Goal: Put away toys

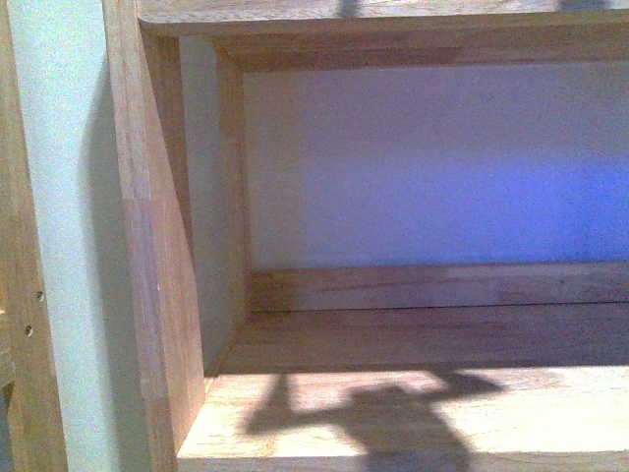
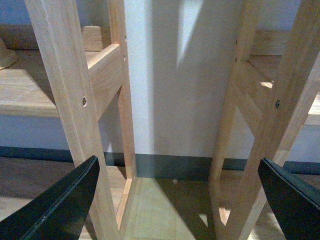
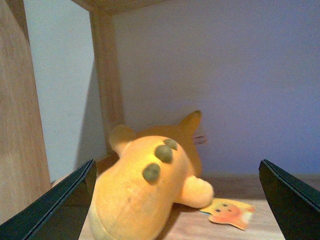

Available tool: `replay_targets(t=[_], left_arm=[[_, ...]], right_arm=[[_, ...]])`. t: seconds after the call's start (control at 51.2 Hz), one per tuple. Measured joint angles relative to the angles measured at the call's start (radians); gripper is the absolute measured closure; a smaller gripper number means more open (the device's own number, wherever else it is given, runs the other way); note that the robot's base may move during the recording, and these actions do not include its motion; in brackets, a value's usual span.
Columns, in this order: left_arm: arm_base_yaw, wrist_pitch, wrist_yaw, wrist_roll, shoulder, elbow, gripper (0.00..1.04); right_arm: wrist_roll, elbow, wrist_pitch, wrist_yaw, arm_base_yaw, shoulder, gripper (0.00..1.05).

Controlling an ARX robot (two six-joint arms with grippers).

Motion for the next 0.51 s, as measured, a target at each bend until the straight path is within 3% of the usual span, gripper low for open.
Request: replay_targets(t=[0.254,0.312,0.507], left_arm=[[0.0,0.0,0.0,0.0,0.0,0.0,0.06],[0.0,0.0,0.0,0.0,0.0,0.0,0.06],[0.0,0.0,0.0,0.0,0.0,0.0,0.06]], right_arm=[[-0.085,-0.371,0.077,-0.016,-0.087,-0.318,0.06],[-0.084,-0.476,0.076,-0.06,-0.15,-0.418,0.06],[0.06,-0.772,-0.037,-0.276,-0.493,-0.692,0.06]])
